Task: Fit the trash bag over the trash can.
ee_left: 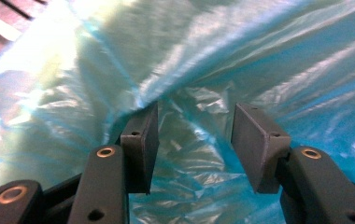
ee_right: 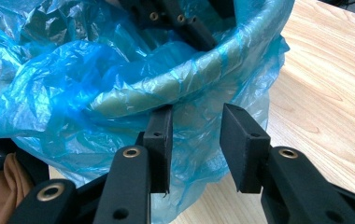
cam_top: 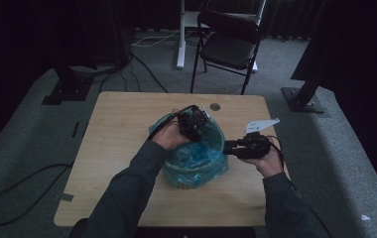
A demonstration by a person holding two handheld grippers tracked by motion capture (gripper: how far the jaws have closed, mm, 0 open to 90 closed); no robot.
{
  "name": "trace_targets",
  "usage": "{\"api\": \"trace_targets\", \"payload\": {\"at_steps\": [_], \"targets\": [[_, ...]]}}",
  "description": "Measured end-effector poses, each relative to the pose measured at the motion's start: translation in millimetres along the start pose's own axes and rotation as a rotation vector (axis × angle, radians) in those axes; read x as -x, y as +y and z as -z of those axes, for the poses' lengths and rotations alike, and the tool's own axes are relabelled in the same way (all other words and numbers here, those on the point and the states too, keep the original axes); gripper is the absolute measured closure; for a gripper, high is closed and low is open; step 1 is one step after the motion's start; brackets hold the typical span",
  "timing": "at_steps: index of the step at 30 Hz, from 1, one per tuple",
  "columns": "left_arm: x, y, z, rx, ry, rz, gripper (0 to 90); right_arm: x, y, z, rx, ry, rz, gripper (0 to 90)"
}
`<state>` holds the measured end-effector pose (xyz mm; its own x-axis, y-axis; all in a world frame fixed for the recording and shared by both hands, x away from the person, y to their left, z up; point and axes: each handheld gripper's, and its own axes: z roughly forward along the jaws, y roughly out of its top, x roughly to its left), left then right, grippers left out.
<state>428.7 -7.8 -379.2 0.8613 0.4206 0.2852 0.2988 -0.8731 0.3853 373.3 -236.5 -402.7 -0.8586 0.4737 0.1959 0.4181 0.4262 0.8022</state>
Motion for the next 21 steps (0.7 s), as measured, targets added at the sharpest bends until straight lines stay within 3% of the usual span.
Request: {"api": "trace_targets", "payload": {"at_steps": [2,5,13,18,21], "targets": [[2.9,0.1,2.4,0.011,-0.019,-0.02,51.1,-0.2,0.0,0.0,-0.001,0.0,0.001,63.8],[1.5,-1.4,12.8,0.065,-0.033,-0.005,51.2,-0.3,-0.2,0.2,-0.001,0.003,0.003,63.4],[-4.0,-14.9,34.8,0.117,-0.062,0.017,52.5,-0.8,-0.4,0.3,-0.002,0.004,0.004,63.1],[-3.0,-22.5,44.1,0.12,-0.083,0.0,53.1,-0.9,-0.5,0.2,-0.002,0.003,0.003,63.1],[1.2,-21.8,37.5,0.061,-0.095,-0.028,53.2,-1.1,-0.3,0.1,-0.003,0.002,0.003,63.1]]}}
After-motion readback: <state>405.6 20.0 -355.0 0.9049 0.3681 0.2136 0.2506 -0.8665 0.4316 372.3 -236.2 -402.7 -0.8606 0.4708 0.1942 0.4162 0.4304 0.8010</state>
